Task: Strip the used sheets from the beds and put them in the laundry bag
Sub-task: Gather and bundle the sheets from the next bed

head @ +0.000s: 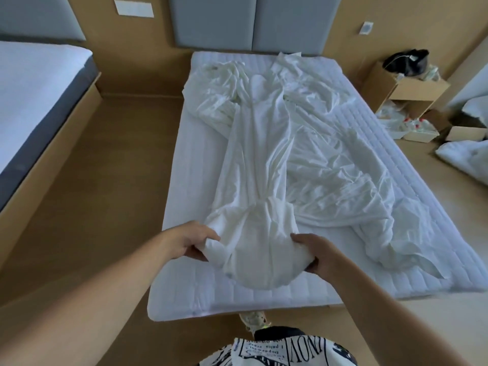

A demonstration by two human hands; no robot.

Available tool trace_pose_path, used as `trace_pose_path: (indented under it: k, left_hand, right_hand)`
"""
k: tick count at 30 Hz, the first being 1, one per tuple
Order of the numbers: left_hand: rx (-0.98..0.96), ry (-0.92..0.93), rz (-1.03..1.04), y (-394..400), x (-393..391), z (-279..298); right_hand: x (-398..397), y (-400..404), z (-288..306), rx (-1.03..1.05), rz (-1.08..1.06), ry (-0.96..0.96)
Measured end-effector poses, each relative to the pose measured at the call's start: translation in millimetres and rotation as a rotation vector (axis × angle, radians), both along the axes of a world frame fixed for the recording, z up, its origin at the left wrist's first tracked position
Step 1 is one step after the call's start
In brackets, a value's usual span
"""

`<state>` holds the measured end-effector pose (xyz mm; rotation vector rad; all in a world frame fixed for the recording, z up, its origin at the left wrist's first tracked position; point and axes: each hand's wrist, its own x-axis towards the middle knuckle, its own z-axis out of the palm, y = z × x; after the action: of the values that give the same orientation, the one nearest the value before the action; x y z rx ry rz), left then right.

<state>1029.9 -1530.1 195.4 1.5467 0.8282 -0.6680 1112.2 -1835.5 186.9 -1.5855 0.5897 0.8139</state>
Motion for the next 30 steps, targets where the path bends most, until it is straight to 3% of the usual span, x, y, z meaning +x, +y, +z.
trace_pose_path:
  k: [7,10,16,21,24,30]
  left_hand:
    - [-0.208,-0.218,0.421,8,81,7]
    - [-0.201,-0.29,0.36,7,116,2]
    - [0.07,-0.12,0.076,-1,169,-51]
    - [0.259,0.02,0.191,-1,186,-113]
    - [0.301,0.178,0.303,11,180,-150]
    - [0.101,0.29,0.504,18,176,-199]
  right_hand:
    - [92,34,11,0.389,-0.092,-0.192]
    - [125,50,2,0.386,-0.043,-0.212]
    - [165,72,-52,0.002,0.349,-0.224]
    - [180,65,-120,-0.287,0.405,-0.119]
    - [184,55,-163,-0.26,0.338,-0.07]
    - [186,59,-204,0.003,0.253,0.054]
